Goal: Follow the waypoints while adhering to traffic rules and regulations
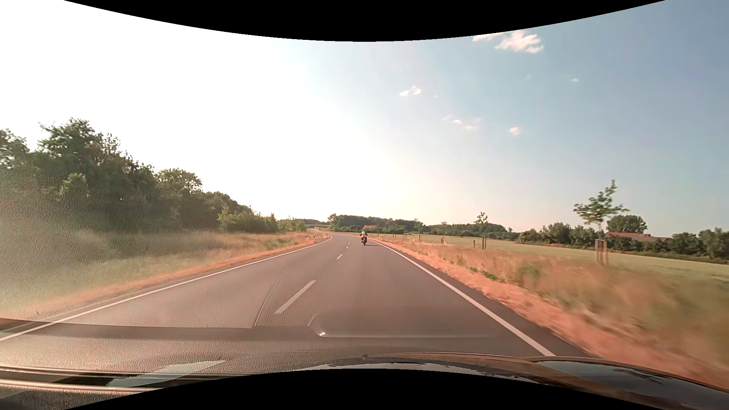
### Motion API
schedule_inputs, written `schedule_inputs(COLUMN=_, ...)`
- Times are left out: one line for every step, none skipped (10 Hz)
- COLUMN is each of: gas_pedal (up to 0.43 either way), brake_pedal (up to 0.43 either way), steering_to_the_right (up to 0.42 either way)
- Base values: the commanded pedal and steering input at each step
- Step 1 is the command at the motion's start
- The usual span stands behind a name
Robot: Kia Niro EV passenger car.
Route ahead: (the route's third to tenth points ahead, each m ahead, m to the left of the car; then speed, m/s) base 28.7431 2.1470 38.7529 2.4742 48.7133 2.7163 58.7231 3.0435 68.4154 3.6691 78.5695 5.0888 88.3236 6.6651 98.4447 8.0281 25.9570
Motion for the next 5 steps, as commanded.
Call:
schedule_inputs(gas_pedal=0.339, brake_pedal=0.000, steering_to_the_right=-0.009)
schedule_inputs(gas_pedal=0.339, brake_pedal=0.000, steering_to_the_right=-0.009)
schedule_inputs(gas_pedal=0.339, brake_pedal=0.000, steering_to_the_right=-0.009)
schedule_inputs(gas_pedal=0.319, brake_pedal=0.000, steering_to_the_right=-0.009)
schedule_inputs(gas_pedal=0.280, brake_pedal=0.000, steering_to_the_right=-0.009)
